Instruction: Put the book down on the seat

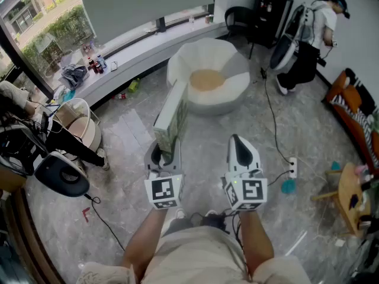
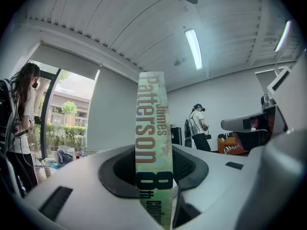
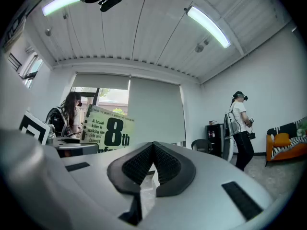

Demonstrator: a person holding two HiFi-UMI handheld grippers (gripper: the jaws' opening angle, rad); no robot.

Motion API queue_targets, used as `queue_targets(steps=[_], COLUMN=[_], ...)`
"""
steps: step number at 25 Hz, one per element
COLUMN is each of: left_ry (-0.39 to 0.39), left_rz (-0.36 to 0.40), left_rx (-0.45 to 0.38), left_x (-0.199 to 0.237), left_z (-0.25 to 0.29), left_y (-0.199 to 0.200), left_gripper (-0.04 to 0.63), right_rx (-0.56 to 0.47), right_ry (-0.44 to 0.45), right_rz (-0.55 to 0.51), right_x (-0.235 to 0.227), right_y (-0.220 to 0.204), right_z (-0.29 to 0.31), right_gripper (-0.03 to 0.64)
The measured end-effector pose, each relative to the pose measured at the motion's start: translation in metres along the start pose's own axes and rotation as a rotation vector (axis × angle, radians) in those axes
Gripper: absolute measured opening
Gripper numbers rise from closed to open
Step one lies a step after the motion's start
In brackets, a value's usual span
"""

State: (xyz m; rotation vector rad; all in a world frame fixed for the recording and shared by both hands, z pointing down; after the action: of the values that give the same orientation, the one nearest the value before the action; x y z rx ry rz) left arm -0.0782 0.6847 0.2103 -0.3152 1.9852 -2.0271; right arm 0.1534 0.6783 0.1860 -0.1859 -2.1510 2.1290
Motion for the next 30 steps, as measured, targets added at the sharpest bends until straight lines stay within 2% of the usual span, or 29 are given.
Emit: queue_targets(steps=[11, 25, 30], left_ry=[-0.011, 0.01, 0.009], left_rz=[0.003, 0.0, -0.004], left_rx=[-0.02, -0.023, -0.017], left_x=[-0.025, -0.088, -0.094], left_z=[0.016, 0.046, 0.055], left_y=[0.008, 0.009, 0.006], left_gripper=[0.158, 0.158, 0.158], right_rx=[-0.026, -0.027, -0.017], right_ry=[-0.001, 0.014, 0.01], right_rz=[-0.001, 0.015, 0.019], right_x=[-0.024, -0.095, -0.107], right_y=[0.008, -0.003, -0.007], right_z=[0.001, -0.002, 0.006], right_gripper=[0.003, 0.003, 0.003])
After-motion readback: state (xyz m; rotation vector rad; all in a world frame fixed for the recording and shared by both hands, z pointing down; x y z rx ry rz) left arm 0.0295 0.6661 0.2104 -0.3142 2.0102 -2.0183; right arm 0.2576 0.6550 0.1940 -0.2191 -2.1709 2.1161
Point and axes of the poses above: the fingertips, and each gripper's own axes: z forward along the fingers, x to its left, y out of its top, the point moved 9 cm from there along -z, backward along the fingers, and after that the axes turned 13 degrees about -y, right-handed, at the moved point
